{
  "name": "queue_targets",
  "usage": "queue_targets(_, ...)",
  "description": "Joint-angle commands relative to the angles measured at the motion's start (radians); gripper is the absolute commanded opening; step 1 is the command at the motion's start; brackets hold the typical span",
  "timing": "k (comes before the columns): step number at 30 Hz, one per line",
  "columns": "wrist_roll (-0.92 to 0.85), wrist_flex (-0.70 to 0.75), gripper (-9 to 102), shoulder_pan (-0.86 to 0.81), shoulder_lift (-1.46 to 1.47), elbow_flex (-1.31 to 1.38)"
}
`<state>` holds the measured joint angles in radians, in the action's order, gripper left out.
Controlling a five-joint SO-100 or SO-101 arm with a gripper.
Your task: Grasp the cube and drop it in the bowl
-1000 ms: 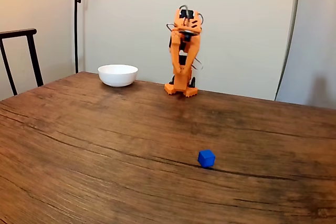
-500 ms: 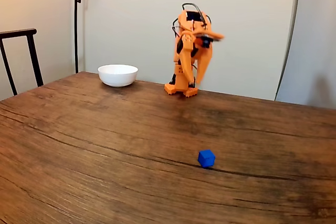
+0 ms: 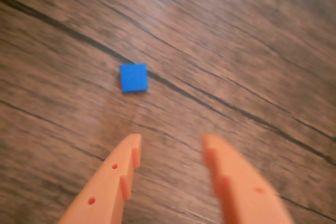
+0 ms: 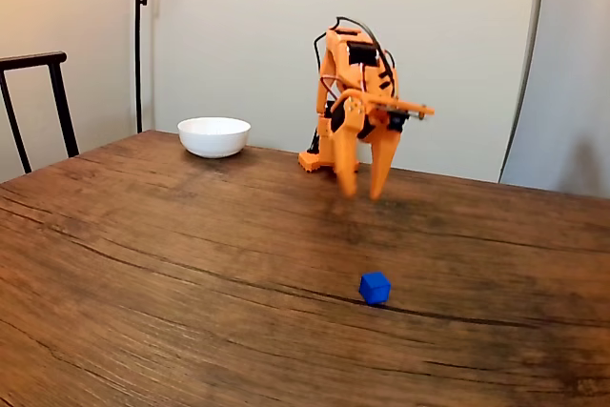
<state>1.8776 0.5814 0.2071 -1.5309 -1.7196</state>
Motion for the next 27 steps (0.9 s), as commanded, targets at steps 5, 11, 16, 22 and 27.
queue_targets(5,-0.009,-0.018,23,0.003,0.081,0.11)
queue_targets(11,-0.009,-0.018,27,0.02,0.178,0.183)
queue_targets(16,-0.012,-0.018,39,0.043,0.256,0.249)
queue_targets(22,-0.012,-0.018,40,0.057,0.319,0.302)
queue_targets(27,-0.037,-0.018,40,0.072,0.367,0.311)
